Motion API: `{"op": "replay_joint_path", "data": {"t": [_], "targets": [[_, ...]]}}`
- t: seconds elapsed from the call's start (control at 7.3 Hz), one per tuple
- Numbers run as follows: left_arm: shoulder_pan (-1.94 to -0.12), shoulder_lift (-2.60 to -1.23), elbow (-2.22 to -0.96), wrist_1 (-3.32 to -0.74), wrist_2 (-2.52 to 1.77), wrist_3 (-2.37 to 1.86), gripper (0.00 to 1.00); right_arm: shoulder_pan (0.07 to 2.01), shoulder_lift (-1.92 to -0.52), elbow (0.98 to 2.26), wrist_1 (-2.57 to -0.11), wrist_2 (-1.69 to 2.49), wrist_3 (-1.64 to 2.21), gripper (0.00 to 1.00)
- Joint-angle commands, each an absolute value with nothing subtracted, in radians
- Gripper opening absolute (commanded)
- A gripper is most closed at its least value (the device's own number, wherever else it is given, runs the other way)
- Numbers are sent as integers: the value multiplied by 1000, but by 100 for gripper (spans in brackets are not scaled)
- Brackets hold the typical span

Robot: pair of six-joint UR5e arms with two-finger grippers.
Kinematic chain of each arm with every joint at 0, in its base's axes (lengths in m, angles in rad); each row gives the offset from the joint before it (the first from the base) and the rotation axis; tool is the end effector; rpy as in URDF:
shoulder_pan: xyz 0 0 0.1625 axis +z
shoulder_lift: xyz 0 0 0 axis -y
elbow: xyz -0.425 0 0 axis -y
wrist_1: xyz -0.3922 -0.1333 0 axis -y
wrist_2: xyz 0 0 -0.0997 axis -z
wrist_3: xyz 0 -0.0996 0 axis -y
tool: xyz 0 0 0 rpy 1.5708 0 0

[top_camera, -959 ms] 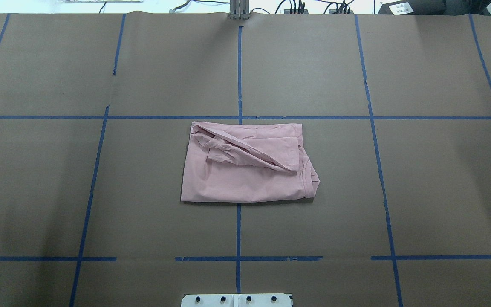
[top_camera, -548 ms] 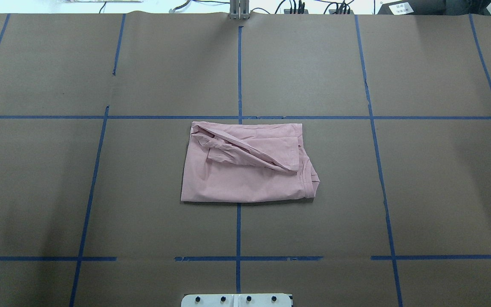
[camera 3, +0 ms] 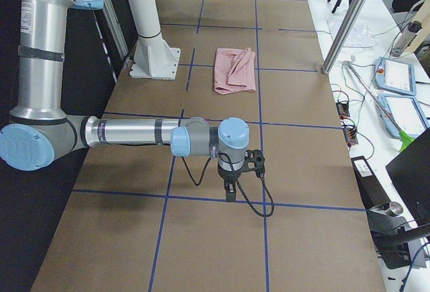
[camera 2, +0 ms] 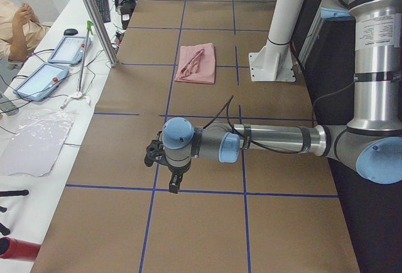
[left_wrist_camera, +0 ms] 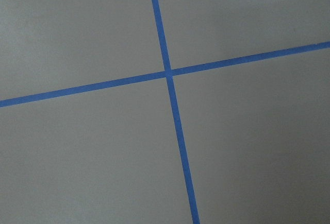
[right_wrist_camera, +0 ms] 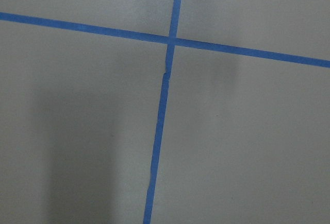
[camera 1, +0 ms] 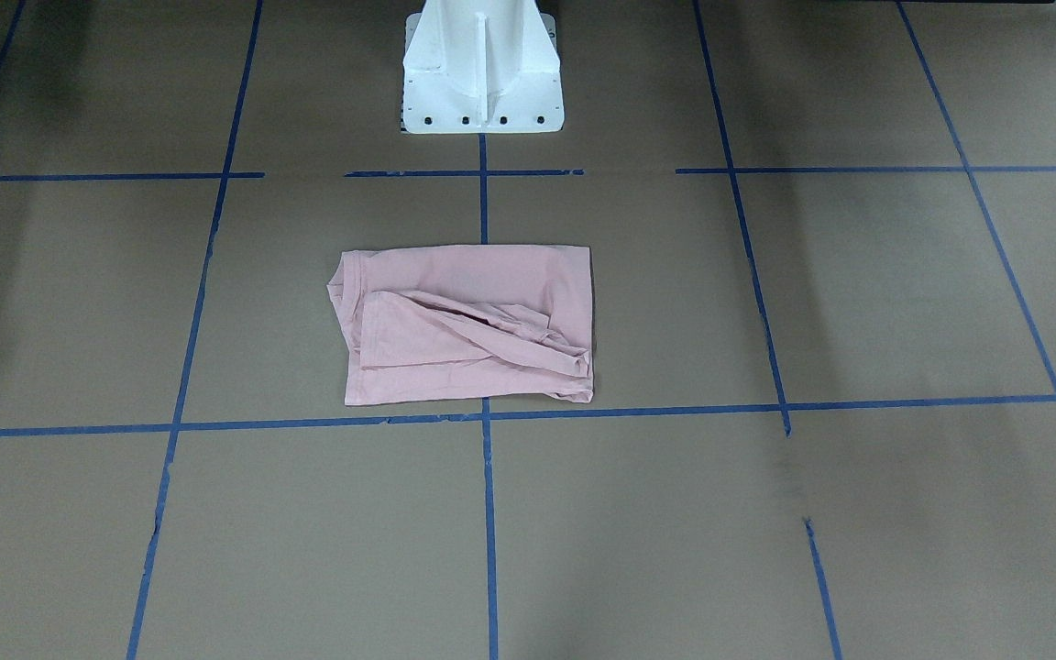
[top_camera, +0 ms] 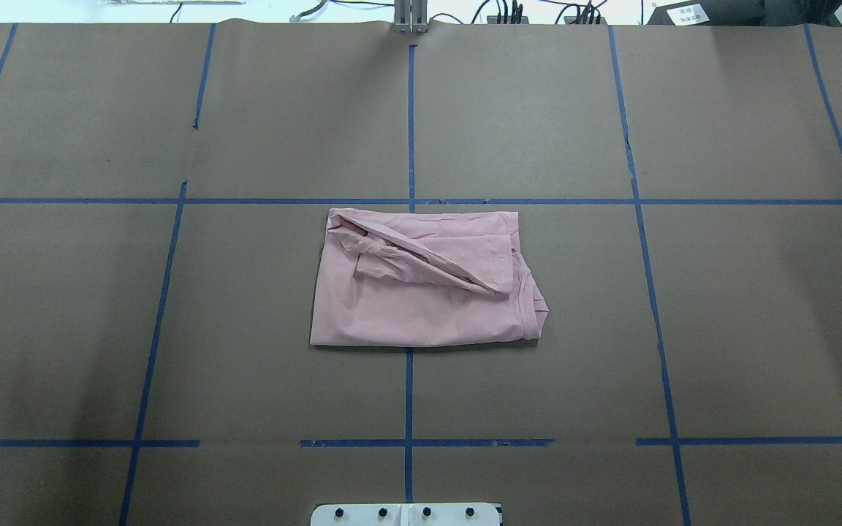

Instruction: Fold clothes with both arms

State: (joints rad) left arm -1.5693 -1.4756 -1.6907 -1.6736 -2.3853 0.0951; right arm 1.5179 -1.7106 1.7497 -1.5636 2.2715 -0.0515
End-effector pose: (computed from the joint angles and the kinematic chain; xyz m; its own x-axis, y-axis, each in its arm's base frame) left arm -0.0602 -0.4594 0.6310 0.6828 0.1873 -0.7061 -0.0666 0.9785 0.1951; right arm 0.0459 -0.4388 0.6395 0.7580 -0.1215 0.6408 0.0920 0.9926 0.0794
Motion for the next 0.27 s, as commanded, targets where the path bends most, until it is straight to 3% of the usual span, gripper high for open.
{"op": "replay_joint_path", "data": {"t": [0.0, 0.14], "targets": [[-1569, -1476, -1692, -1674, -2385, 97, 100, 1519, -1715, 1750, -1563, 2270, -57, 100], [-1569, -1476, -1692, -1674, -2385, 95, 100, 1517, -1713, 1750, -1563, 2270, -57, 100]]}}
